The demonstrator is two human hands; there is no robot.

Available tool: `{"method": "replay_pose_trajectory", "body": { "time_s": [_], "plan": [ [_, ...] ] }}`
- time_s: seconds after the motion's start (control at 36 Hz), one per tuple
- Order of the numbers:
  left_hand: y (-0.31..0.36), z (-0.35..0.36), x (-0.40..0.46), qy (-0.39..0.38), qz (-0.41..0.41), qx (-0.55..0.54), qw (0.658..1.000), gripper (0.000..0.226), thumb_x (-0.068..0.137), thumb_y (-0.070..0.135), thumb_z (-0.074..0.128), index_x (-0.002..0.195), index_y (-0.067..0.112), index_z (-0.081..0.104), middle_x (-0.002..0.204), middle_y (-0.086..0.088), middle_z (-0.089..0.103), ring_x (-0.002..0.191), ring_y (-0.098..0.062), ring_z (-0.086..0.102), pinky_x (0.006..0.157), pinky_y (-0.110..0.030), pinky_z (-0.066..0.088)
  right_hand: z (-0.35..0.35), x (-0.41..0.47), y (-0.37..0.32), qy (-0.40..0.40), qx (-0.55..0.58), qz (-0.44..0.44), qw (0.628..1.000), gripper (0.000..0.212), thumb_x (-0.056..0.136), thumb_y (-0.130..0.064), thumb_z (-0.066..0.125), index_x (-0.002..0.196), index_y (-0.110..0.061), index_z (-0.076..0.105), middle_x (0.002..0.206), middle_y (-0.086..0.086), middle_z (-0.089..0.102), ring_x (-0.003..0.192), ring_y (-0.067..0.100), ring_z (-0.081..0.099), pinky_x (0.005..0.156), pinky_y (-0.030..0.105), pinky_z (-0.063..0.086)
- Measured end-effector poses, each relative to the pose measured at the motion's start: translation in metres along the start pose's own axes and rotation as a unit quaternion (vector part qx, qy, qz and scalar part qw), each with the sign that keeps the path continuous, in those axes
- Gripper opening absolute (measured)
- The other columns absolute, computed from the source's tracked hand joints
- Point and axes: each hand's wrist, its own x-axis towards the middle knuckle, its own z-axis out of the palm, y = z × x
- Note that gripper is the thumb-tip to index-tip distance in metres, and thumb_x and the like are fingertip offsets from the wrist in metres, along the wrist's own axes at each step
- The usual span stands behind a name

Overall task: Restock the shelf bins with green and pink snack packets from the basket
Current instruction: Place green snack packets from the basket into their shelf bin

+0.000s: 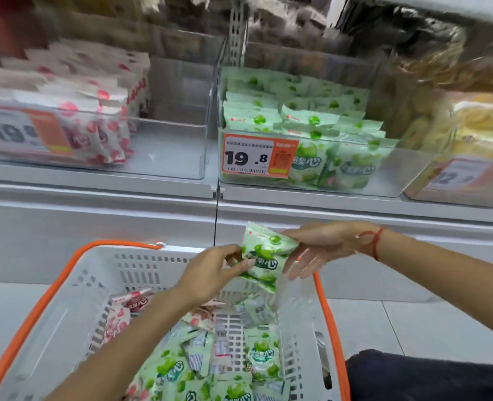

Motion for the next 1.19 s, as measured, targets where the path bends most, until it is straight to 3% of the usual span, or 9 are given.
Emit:
{"method": "replay_pose_trajectory", "body": {
  "time_s": [0.14, 0.25, 0.39, 0.58, 0.69, 0.81, 0.89, 1.0, 1.19],
  "plan": [
    [0.036, -0.031, 0.013, 0.039, 0.044, 0.024, 0.998, 0.038, 0.074, 0.077, 0.044, 0.072, 0.041, 0.055, 0.074, 0.013, 0.061, 0.072, -0.003, 0.056, 0.068, -0.03, 0.044, 0.005, -0.045, -0.031, 0.2, -0.116, -0.176, 0.957, 0.033, 0.09, -0.053, 0.05, 0.091, -0.025, 0.068, 0.091, -0.009, 0.07, 0.083, 0.009, 0.067, 0.07, 0.025, 0.056],
    [0.062, -0.041, 0.023, 0.074, 0.073, -0.054, 0.993, 0.037, 0.063, 0.082, 0.055, 0.071, 0.046, 0.06, 0.066, 0.019, 0.059, 0.065, -0.002, 0.054, 0.065, -0.033, 0.043, 0.001, -0.078, -0.048, 0.222, -0.196, -0.273, 0.915, 0.022, 0.078, -0.036, 0.074, 0.092, -0.02, 0.075, 0.089, -0.003, 0.075, 0.087, 0.011, 0.069, 0.085, 0.033, 0.053],
    [0.093, -0.051, 0.028, 0.086, 0.092, -0.186, 0.974, 0.025, 0.065, 0.049, 0.074, 0.072, 0.025, 0.07, 0.068, 0.01, 0.066, 0.065, -0.002, 0.052, 0.066, -0.02, 0.043, -0.01, -0.103, -0.055, 0.258, -0.174, -0.35, 0.884, 0.024, 0.078, -0.026, 0.074, 0.093, -0.008, 0.076, 0.089, 0.004, 0.075, 0.089, 0.023, 0.071, 0.087, 0.043, 0.054],
    [0.137, -0.082, 0.048, 0.097, 0.146, -0.152, 0.973, 0.034, 0.068, 0.053, 0.072, 0.091, 0.028, 0.076, 0.087, 0.013, 0.073, 0.086, -0.01, 0.066, 0.078, -0.033, 0.055, -0.034, -0.147, -0.067, 0.294, -0.251, -0.369, 0.845, 0.021, 0.075, -0.017, 0.079, 0.094, -0.013, 0.073, 0.089, 0.002, 0.074, 0.083, 0.013, 0.069, 0.08, 0.043, 0.055],
    [0.162, -0.102, 0.063, 0.19, 0.196, -0.097, 0.957, 0.031, 0.074, 0.057, 0.064, 0.092, 0.033, 0.073, 0.087, 0.02, 0.07, 0.083, -0.003, 0.063, 0.064, -0.018, 0.047, -0.063, -0.175, -0.071, 0.392, -0.203, -0.381, 0.813, 0.016, 0.076, -0.015, 0.078, 0.09, -0.02, 0.073, 0.084, -0.006, 0.075, 0.08, 0.01, 0.071, 0.073, 0.032, 0.057],
    [0.174, -0.12, 0.082, 0.267, 0.201, 0.092, 0.938, 0.017, 0.089, 0.05, 0.056, 0.1, 0.041, 0.065, 0.095, 0.027, 0.064, 0.093, 0.007, 0.055, 0.076, -0.021, 0.043, -0.097, -0.177, -0.067, 0.567, -0.149, -0.359, 0.726, 0.015, 0.076, -0.018, 0.078, 0.09, -0.019, 0.071, 0.085, -0.006, 0.074, 0.074, 0.005, 0.066, 0.066, 0.022, 0.049],
    [0.171, -0.119, 0.101, 0.217, 0.172, 0.237, 0.931, 0.037, 0.091, 0.055, 0.048, 0.124, 0.039, 0.054, 0.124, 0.021, 0.057, 0.117, -0.004, 0.047, 0.1, -0.032, 0.033, -0.11, -0.159, -0.069, 0.67, -0.209, -0.303, 0.644, 0.017, 0.08, -0.021, 0.075, 0.096, -0.017, 0.071, 0.089, -0.001, 0.073, 0.08, 0.013, 0.067, 0.061, 0.026, 0.047],
    [0.16, -0.108, 0.111, 0.156, 0.146, 0.286, 0.934, 0.043, 0.096, 0.058, 0.029, 0.133, 0.043, 0.043, 0.136, 0.019, 0.047, 0.127, -0.006, 0.036, 0.103, -0.03, 0.026, -0.129, -0.13, -0.081, 0.729, -0.293, -0.269, 0.557, 0.013, 0.083, -0.026, 0.07, 0.093, -0.017, 0.067, 0.09, 0.005, 0.073, 0.085, 0.031, 0.066, 0.069, 0.037, 0.053],
    [0.158, -0.108, 0.115, 0.122, 0.142, 0.268, 0.945, 0.047, 0.094, 0.061, 0.022, 0.136, 0.047, 0.036, 0.139, 0.025, 0.04, 0.131, 0.0, 0.029, 0.105, -0.028, 0.022, -0.172, -0.1, -0.12, 0.652, -0.454, -0.051, 0.605, 0.037, 0.089, -0.019, 0.059, 0.126, -0.011, 0.055, 0.123, 0.014, 0.058, 0.11, 0.032, 0.058, 0.086, 0.035, 0.048]
  ]
}}
